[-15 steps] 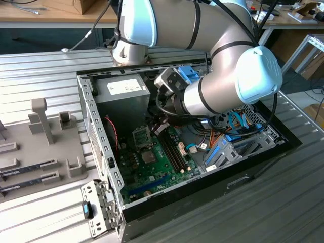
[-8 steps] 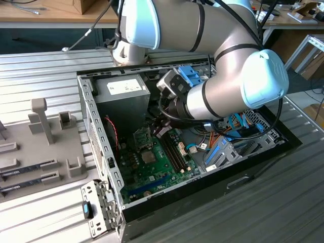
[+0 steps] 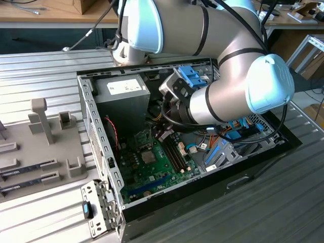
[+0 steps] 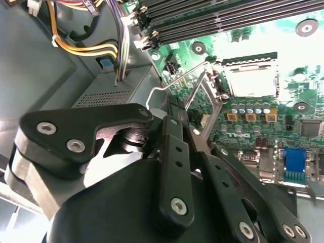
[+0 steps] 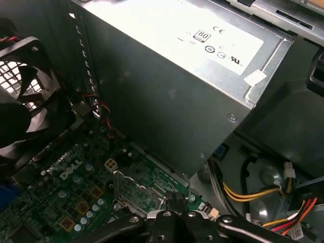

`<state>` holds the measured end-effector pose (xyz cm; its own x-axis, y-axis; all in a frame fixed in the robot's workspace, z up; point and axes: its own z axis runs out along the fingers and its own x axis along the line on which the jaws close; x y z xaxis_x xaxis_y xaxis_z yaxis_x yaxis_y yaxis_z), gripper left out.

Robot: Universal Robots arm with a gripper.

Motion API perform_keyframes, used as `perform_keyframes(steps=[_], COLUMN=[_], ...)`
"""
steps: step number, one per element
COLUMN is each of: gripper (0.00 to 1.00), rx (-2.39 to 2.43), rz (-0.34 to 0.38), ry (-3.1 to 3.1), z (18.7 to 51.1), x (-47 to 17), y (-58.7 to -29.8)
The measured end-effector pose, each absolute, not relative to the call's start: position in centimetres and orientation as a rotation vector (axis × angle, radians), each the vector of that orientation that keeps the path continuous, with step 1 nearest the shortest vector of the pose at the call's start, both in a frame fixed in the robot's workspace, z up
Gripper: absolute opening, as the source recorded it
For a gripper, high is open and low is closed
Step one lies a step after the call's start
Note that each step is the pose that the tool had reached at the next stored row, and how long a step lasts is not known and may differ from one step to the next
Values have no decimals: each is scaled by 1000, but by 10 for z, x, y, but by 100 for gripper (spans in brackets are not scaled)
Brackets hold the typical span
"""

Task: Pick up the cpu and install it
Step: 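Close the cpu cover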

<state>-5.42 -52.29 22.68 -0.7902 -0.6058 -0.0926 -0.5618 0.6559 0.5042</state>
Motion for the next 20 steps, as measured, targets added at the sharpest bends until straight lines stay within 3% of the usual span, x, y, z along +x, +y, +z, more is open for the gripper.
perform_keyframes(steps=[20], gripper=[11], rx=[983], rz=[-804], ry=[-2782], z=[238], x=[-54], y=[-533])
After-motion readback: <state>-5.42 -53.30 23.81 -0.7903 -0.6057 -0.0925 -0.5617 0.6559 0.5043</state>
